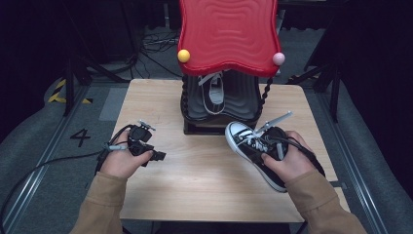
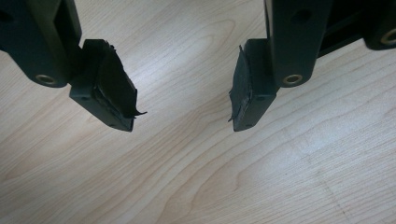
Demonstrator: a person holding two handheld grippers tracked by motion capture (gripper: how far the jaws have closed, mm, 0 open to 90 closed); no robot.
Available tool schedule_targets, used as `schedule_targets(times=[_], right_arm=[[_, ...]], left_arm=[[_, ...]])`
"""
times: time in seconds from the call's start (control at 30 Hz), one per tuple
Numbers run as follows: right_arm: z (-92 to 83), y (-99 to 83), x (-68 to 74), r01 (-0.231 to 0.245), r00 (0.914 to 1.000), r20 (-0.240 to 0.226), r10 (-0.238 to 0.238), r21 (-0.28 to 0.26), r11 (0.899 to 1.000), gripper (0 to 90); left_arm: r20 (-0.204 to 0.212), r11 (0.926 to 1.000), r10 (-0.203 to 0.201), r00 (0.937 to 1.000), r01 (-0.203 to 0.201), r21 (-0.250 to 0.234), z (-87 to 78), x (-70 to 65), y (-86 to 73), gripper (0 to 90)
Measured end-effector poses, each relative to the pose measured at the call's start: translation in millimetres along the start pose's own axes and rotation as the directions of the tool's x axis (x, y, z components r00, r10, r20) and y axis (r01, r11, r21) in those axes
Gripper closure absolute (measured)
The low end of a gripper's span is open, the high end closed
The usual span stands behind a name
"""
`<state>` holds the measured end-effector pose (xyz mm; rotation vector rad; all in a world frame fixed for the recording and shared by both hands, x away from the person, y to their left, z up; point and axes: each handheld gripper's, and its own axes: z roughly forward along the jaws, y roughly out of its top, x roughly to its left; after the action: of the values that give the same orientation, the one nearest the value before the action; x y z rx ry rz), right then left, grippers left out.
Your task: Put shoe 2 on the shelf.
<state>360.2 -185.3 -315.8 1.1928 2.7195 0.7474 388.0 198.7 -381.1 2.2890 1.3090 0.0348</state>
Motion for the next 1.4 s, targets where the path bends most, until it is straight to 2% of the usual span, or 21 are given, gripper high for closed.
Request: schedule_targets(times=[0.2, 0.27, 0.33, 0.43, 0.57, 0.7, 0.8, 0.97, 1.1, 1.17, 1.3, 1.4], right_arm=[[-9.0, 17.7, -3.9, -0.015, 0.9996, 0.025, 0.016, -0.041, 0.999, 86.5], [-11.9, 24.4, -8.4, -0.036, 0.9981, 0.047, 0.039, -0.067, 0.997, 86.5], [-12.1, 31.7, -14.9, -0.064, 0.995, 0.07, 0.071, -0.092, 0.994, 86.5], [-10.4, 39.0, -18.8, -0.083, 0.9914, 0.092, 0.094, -0.115, 0.99, 86.5], [-7.1, 48.3, -22.1, -0.097, 0.9895, 0.093, 0.111, -0.14, 0.985, 86.5], [-3.2, 60.9, -26.5, -0.125, 0.9825, 0.117, 0.145, -0.167, 0.978, 86.4], [-0.1, 69.3, -29.5, -0.145, 0.9758, 0.133, 0.173, -0.203, 0.968, 86.4], [10.6, 81.7, -32.3, -0.152, 0.9691, 0.157, 0.19, -0.227, 0.962, 86.3], [21.8, 89.1, -36.9, -0.189, 0.9508, 0.194, 0.241, -0.255, 0.948, 86.2], [26.9, 91.5, -39.8, -0.185, 0.9445, 0.218, 0.246, -0.265, 0.946, 86.2], [35.1, 95.3, -42.5, -0.166, 0.9456, 0.228, 0.232, -0.278, 0.946, 86.2], [41.3, 98.1, -48.3, -0.175, 0.9438, 0.219, 0.247, -0.304, 0.937, 86.2]], left_arm=[[0.008, 1.0, -0.001, 1.0, 0.001, 0.0, 0.8, 1.8, 0.6, 41.3], [0.014, 1.0, 0.004, 0.9999, -0.004, -0.001, 0.5, 1.6, 0.5, 41.2], [0.021, 1.0, 0.004, 0.9998, -0.004, 0.001, 0.6, 0.8, 0.0, 41.1], [0.026, 1.0, 0.006, 0.9997, -0.006, 0.005, 0.8, -0.2, -0.1, 40.9], [0.03, 1.0, 0.007, 0.9995, -0.007, 0.005, 1.1, -0.4, -0.2, 40.7], [0.034, 1.0, -0.001, 0.9994, 0.001, 0.007, 0.9, 2.3, -2.9, 40.4], [0.033, 0.9999, -0.012, 0.9994, 0.012, 0.01, 0.0, 4.9, -7.1, 40.4], [0.021, 0.9995, -0.032, 0.9993, 0.032, -0.001, -7.2, 9.1, -16.3, 40.4], [0.016, 0.9986, -0.053, 0.9985, 0.053, -0.003, -11.4, 11.7, -25.1, 40.3], [0.008, 0.9982, -0.059, 0.9982, 0.059, 0.001, -13.0, 13.5, -29.3, 40.4], [-0.001, 0.9967, -0.081, 0.9967, 0.081, -0.002, -15.7, 17.2, -37.4, 40.3], [-0.008, 0.9958, -0.091, 0.9958, 0.091, 0.003, -16.4, 19.4, -42.4, 40.2]])
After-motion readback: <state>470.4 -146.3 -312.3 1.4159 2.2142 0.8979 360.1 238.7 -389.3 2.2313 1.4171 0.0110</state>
